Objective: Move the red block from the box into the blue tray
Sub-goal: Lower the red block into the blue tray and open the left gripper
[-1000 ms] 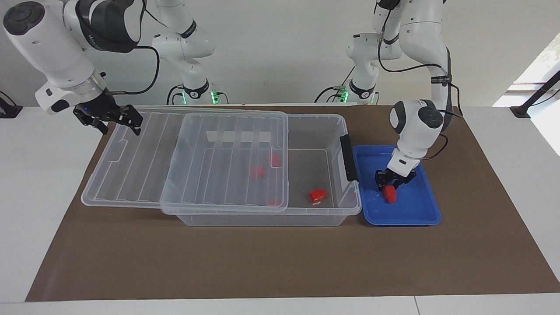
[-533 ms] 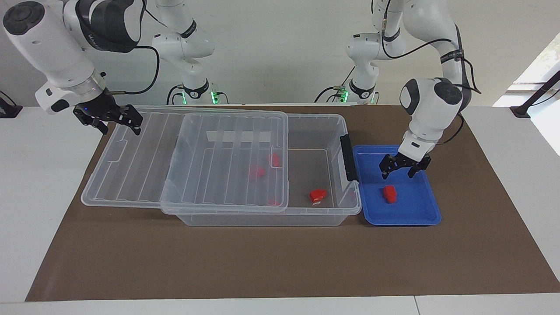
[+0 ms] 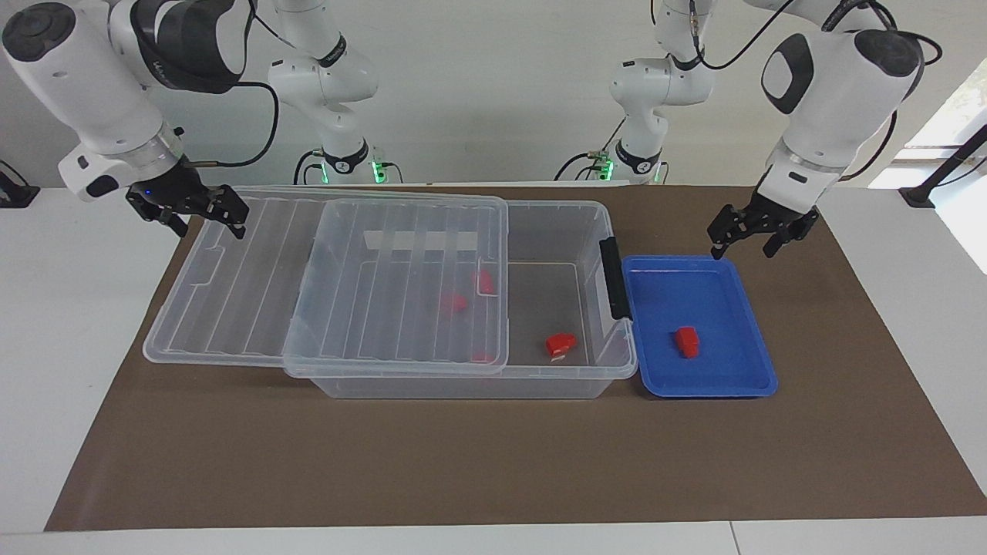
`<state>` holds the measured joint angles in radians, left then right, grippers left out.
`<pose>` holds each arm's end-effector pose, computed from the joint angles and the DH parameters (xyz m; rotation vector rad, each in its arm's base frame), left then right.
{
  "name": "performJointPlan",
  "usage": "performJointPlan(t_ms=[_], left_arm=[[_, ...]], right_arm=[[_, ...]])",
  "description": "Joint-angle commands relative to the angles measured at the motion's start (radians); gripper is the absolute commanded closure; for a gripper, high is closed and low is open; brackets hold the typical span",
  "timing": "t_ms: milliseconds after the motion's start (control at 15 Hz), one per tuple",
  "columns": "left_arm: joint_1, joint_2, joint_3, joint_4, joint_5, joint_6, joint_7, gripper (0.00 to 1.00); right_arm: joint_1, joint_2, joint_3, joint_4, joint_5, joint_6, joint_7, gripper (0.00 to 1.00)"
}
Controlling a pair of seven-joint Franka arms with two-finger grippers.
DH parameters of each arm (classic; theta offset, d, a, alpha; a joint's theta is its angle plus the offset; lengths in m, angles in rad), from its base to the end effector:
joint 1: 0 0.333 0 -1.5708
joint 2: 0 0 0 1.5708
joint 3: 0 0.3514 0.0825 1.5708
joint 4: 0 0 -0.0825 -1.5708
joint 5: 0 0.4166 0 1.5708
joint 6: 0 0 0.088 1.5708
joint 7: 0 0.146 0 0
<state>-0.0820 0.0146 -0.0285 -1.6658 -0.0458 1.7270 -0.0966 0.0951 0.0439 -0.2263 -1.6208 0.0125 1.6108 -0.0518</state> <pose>0.6011 -0.0726 0.5780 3.0905 -0.0121 0.0643 0.5955 -0.0743 0.5736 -3.1306 0.1257 0.0820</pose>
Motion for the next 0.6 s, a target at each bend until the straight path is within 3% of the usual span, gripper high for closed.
performJointPlan(t_ms=[0,67,133,333,533], left_arm=[[0.013,0.021,-0.005,0.096,0.012,-0.128,0.011,0.0],[0.013,0.021,-0.007,0.103,0.011,-0.148,0.011,0.0],[0.013,-0.014,-0.013,0.09,0.009,-0.162,0.003,0.0],[0.011,-0.053,-0.013,0.012,0.009,-0.139,0.009,0.0],[0.011,-0.053,-0.013,0.012,0.009,-0.133,0.011,0.0]], right_arm=[[-0.024,-0.015,-0.017,-0.04,-0.011,0.098,-0.089,0.0],[-0.026,-0.021,-0.036,-0.059,-0.011,0.116,-0.126,0.1],[-0.026,-0.025,-0.056,-0.071,-0.011,0.123,-0.158,0.37],[-0.038,-0.021,-0.105,-0.1,-0.011,0.145,-0.233,0.95],[-0.051,-0.018,-0.159,-0.174,-0.011,0.245,-0.325,1.0]])
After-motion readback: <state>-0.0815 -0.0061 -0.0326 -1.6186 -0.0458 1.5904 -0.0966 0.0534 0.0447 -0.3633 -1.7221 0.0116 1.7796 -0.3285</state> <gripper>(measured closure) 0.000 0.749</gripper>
